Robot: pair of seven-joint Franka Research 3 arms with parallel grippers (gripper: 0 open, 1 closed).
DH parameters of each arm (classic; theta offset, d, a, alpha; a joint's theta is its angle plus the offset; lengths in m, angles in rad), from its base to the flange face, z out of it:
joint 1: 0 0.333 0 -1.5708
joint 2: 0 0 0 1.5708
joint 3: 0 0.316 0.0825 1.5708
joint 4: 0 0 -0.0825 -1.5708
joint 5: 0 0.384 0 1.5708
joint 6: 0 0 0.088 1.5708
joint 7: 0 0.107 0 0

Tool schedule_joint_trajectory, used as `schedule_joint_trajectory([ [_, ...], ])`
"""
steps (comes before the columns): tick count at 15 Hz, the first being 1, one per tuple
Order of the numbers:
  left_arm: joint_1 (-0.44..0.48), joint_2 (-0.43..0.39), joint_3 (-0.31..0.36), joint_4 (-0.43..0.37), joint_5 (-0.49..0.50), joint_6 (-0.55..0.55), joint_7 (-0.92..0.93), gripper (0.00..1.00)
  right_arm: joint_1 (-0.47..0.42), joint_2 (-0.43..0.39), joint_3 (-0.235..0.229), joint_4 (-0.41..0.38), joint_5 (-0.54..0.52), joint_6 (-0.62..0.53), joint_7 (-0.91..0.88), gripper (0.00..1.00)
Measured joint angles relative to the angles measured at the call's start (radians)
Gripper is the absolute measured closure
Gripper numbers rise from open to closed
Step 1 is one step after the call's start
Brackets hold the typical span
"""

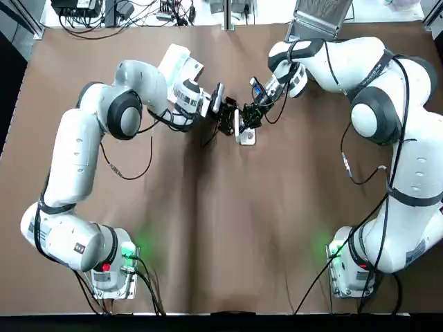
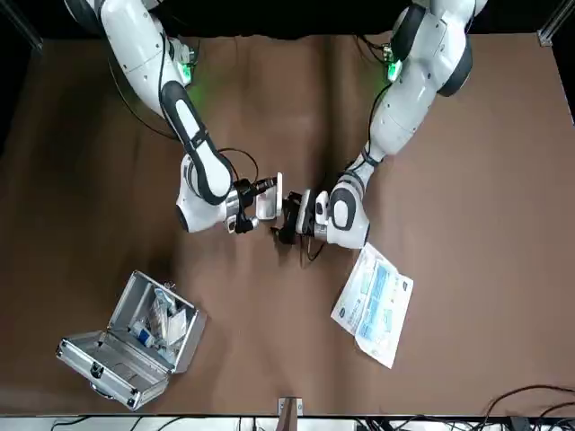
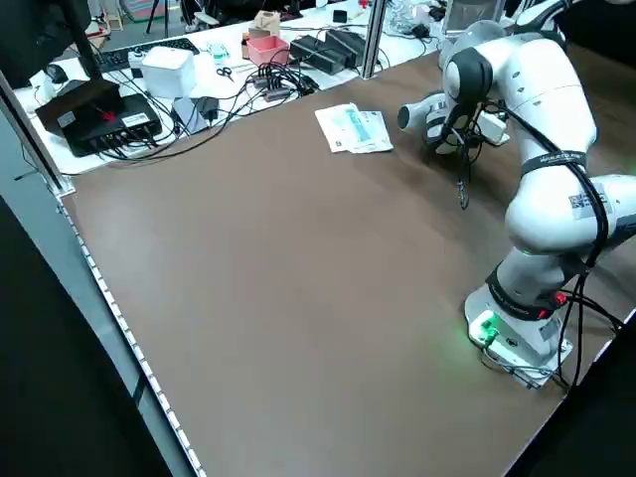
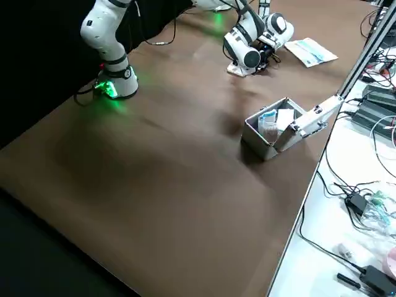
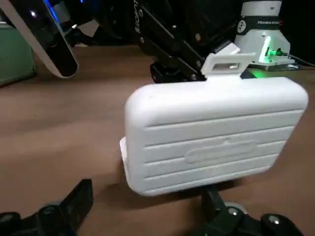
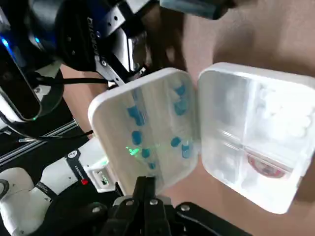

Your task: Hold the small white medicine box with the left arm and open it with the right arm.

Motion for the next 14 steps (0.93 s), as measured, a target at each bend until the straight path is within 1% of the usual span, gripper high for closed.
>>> schedule_joint_trajectory([
  [2, 0.03, -0.009, -0.001, 0.014, 0.062, -0.038, -0.052, 0.0, 0.003, 0.0, 0.0, 0.001, 0.01, 0.0, 0.0, 0.99],
  [6, 0.107, -0.067, 0.001, 0.02, 0.167, -0.13, -0.127, 0.0, 0.015, 0.0, 0.001, 0.009, 0.027, 0.013, 0.0, 0.99],
  [8, 0.144, -0.104, 0.001, 0.02, 0.259, -0.163, -0.194, 0.01, 0.023, 0.0, 0.0, 0.011, 0.038, 0.021, 0.0, 0.99],
  [11, 0.206, -0.159, 0.002, 0.02, 0.41, -0.239, -0.302, 0.0, 0.041, 0.001, 0.001, 0.012, 0.045, 0.064, 0.0, 0.99],
  [13, 0.248, -0.19, 0.002, 0.02, 0.509, -0.271, -0.342, 0.0, 0.055, 0.001, 0.001, 0.014, 0.046, 0.091, 0.001, 0.99],
  [14, 0.266, -0.205, 0.003, 0.02, 0.542, -0.285, -0.353, 0.0, 0.065, 0.001, 0.001, 0.016, 0.048, 0.107, 0.001, 0.99],
])
